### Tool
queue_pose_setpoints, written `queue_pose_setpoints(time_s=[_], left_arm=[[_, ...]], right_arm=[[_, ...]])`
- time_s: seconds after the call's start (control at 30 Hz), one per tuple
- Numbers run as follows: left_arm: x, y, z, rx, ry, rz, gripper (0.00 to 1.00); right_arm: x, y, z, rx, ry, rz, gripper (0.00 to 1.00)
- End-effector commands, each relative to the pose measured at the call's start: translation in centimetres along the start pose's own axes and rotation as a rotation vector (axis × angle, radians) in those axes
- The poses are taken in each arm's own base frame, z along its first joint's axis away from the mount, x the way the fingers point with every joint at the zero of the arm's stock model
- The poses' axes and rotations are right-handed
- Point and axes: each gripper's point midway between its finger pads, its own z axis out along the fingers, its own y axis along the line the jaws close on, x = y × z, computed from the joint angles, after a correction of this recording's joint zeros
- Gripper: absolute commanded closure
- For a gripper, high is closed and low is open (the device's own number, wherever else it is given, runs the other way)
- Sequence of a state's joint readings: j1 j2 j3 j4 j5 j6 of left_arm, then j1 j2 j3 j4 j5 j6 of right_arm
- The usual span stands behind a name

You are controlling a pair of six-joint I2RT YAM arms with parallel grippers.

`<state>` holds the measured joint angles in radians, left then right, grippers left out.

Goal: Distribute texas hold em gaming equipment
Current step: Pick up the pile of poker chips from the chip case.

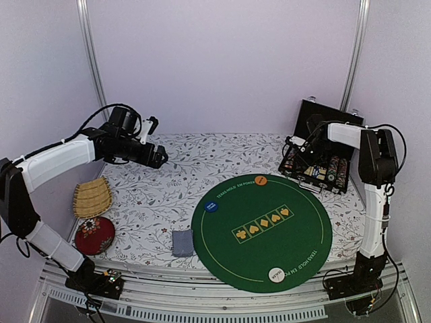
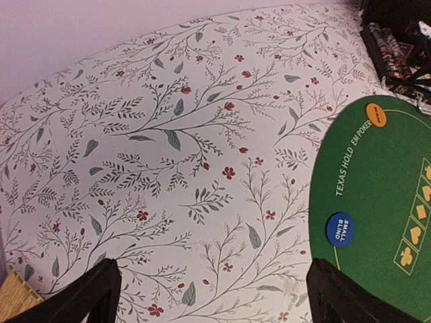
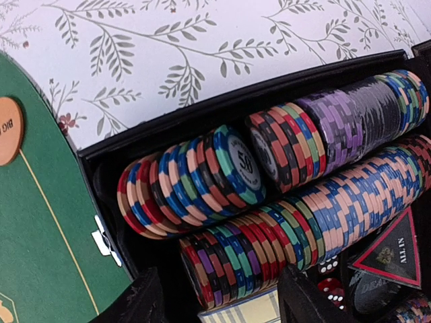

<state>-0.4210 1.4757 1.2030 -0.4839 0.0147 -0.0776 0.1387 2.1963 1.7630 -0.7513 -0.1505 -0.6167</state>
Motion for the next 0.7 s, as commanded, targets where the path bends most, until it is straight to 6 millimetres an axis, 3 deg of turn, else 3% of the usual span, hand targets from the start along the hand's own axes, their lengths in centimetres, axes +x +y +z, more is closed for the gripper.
queue_pose_setpoints(time_s=[0.0, 0.13, 0.33, 0.43, 0.53, 0.67], left_arm=[[0.4, 0.6, 0.6, -0.006, 0.009, -0.002, 0.02], [0.3, 0.6, 0.6, -0.001, 0.009, -0.002, 0.02], [0.4, 0.5, 0.7, 0.002, 0.013, -0.003, 0.02], [0.4, 0.6, 0.6, 0.004, 0.012, -0.007, 0.02], [0.5, 0.5, 0.7, 0.005, 0.014, -0.006, 0.02], [0.5, 0.4, 0.7, 0.011, 0.014, -0.005, 0.02]], right_arm=[[1.1, 0.5, 1.5, -0.003, 0.060, -0.006, 0.45], [1.6, 0.7, 2.0, 0.023, 0.094, -0.017, 0.53], [1.0, 3.5, 2.2, -0.025, 0.100, -0.094, 0.56], [0.6, 3.5, 1.9, -0.018, 0.091, -0.105, 0.60], [0.5, 3.2, 1.7, 0.000, 0.095, -0.109, 0.60], [0.5, 4.5, 1.2, -0.067, 0.083, -0.103, 0.59]])
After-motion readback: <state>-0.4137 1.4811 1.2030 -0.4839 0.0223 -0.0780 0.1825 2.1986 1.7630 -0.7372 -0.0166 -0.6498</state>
